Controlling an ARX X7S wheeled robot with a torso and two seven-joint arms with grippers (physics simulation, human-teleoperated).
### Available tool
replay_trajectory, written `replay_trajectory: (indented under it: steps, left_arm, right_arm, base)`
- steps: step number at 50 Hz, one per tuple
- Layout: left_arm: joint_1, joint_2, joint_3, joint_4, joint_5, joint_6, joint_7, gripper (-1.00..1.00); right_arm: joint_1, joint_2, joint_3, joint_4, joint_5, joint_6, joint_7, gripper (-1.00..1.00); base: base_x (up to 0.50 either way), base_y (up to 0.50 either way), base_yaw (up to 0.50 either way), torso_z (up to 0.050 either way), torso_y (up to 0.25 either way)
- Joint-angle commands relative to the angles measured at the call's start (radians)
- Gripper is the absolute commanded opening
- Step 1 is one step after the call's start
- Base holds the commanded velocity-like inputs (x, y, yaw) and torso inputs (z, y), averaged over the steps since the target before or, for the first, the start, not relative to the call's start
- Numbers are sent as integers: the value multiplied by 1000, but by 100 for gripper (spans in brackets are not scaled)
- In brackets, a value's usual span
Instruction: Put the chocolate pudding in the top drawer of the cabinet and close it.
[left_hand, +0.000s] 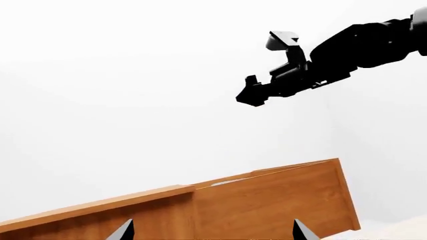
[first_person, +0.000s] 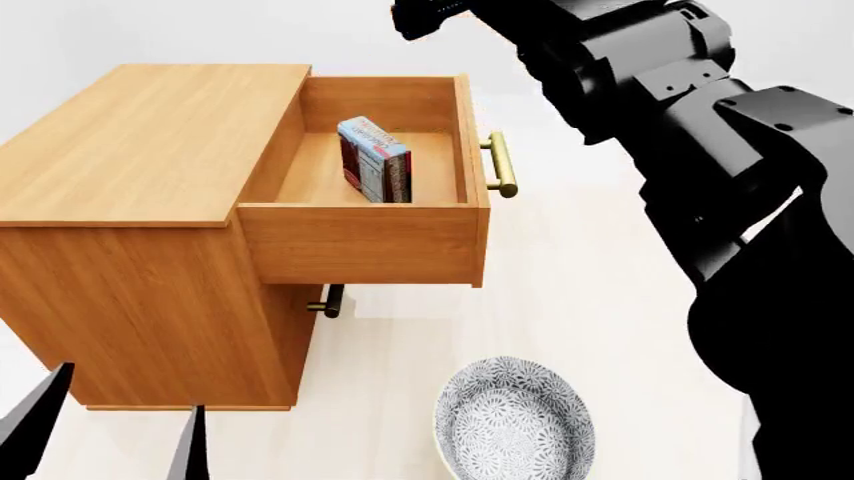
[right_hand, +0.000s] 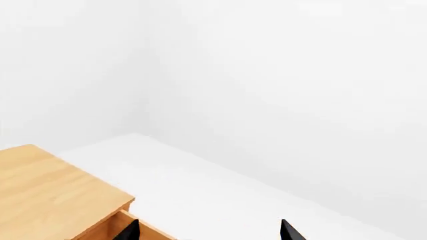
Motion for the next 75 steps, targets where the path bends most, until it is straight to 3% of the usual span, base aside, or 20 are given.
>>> replay_trajectory:
  steps: [1,9,25,37,45,55,63,75]
  left_arm:
    - [1,7,0,-3,-3,-4,15,100]
    - [-5,8,-5,-4,-20,2,21,100]
    - [-13,5,-14,25,-37,-12,37,100]
    - [-11,5,-18,37,-36,-28,45,100]
    - [-4,1,-21,45,-25,-32,40,100]
    - [-7,6,-22,47,-34,-37,56,100]
    - [-8,6,-23,55,-36,-44,68,100]
    - [-10,10,-23,63,-43,-56,90,100]
  right_arm:
    - [56,0,9,57,12,-127,36,100]
    - [53,0,77,79,-35,-143,65,100]
    - [-31,33,1015,79,-898,-90,3,100]
    - [-25,66,1401,79,-1098,-81,-79,100]
    - [-38,84,1533,79,-1145,-65,-113,100]
    - [-65,110,1562,56,-1188,-45,-124,100]
    - [-244,138,1568,-360,-1140,229,-113,100]
    - [-382,170,1638,-706,-999,484,-125,100]
  base:
    - [0,0,0,0,0]
    - [0,0,0,0,0]
    - [0,0,0,0,0]
    - [0,0,0,0,0]
    - [0,0,0,0,0]
    - [0,0,0,0,0]
    - [0,0,0,0,0]
    - [0,0,0,0,0]
